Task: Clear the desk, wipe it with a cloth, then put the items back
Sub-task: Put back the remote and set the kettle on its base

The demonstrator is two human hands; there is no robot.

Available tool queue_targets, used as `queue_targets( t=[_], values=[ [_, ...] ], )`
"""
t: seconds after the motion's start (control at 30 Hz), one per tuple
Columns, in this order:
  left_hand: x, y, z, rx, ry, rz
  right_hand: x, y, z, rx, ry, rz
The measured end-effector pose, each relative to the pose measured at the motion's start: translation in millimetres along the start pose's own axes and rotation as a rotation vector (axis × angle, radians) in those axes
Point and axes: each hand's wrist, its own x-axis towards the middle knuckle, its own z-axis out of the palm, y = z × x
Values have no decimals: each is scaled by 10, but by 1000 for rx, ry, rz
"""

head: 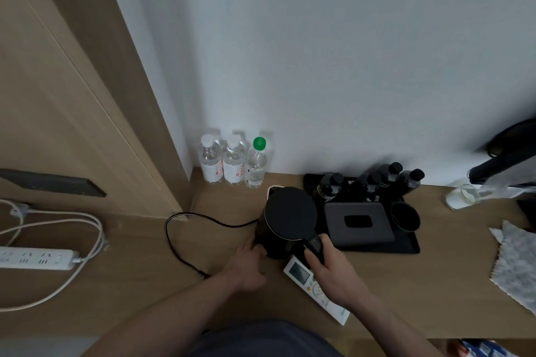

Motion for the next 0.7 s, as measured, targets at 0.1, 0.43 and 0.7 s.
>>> queue_targets(
  t=[0.1,0.43,0.7],
  values=[
    [-9,-52,-5,-75,29,5,-20,52,-75,-71,-35,-20],
    [53,-45,86,-333,69,-63,162,145,-212,-22,-94,-20],
    [272,153,-89,-531,34,-164,330,269,-232,53,89,46]
  ],
)
